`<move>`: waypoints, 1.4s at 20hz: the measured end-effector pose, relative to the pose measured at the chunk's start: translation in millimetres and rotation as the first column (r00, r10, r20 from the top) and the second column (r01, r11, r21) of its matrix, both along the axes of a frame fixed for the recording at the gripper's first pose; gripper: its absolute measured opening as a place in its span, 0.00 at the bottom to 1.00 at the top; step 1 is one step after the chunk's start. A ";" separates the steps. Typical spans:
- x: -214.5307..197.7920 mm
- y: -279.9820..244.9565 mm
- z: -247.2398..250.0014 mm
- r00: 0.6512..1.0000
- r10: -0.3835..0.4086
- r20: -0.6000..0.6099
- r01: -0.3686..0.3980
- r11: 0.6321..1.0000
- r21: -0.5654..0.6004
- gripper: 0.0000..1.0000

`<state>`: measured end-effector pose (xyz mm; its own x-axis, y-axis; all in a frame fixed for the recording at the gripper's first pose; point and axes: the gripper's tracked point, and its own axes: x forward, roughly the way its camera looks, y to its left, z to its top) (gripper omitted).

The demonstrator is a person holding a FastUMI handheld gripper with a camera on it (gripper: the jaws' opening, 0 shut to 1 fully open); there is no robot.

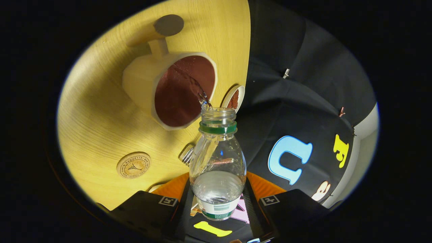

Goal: Take the bottle from table, then pour the juice into the cup, finally place the bottle on the coaster

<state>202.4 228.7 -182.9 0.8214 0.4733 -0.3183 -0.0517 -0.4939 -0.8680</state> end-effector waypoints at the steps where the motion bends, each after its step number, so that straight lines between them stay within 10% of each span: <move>1: 1.9 2.0 0.3 1.000 0.002 0.004 -0.002 1.000 -0.008 0.73; 28: -4.0 16.8 16.4 0.985 0.137 0.106 -0.106 0.960 -0.257 0.73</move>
